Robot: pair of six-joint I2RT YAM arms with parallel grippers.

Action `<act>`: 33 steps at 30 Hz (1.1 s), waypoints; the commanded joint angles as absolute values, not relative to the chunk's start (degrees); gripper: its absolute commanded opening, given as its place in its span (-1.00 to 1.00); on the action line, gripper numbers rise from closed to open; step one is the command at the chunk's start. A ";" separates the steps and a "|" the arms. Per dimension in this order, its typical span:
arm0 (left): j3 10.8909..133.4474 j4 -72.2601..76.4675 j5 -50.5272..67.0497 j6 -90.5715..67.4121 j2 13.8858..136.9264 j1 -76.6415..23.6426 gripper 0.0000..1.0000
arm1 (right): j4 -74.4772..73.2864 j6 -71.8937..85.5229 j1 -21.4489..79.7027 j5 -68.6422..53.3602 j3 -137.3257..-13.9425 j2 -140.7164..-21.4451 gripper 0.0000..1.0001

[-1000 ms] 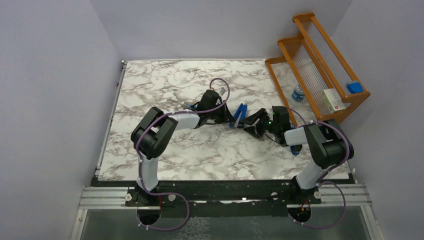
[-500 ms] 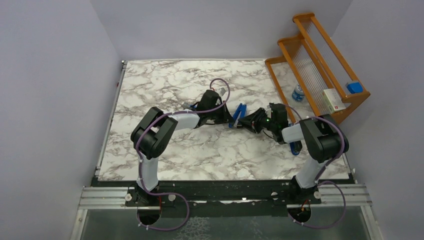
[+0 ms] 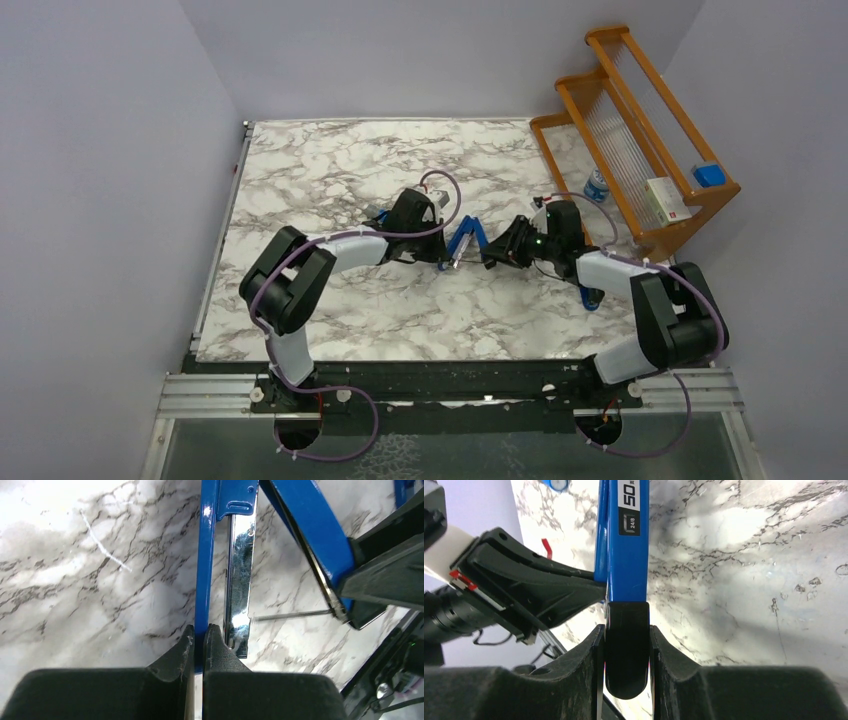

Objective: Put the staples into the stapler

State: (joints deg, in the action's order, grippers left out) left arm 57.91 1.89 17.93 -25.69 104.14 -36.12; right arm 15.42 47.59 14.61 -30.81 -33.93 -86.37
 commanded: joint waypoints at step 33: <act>57.24 -15.96 -5.75 -10.19 101.63 -34.88 0.05 | -33.41 16.92 13.54 -35.64 -54.73 -65.00 -0.99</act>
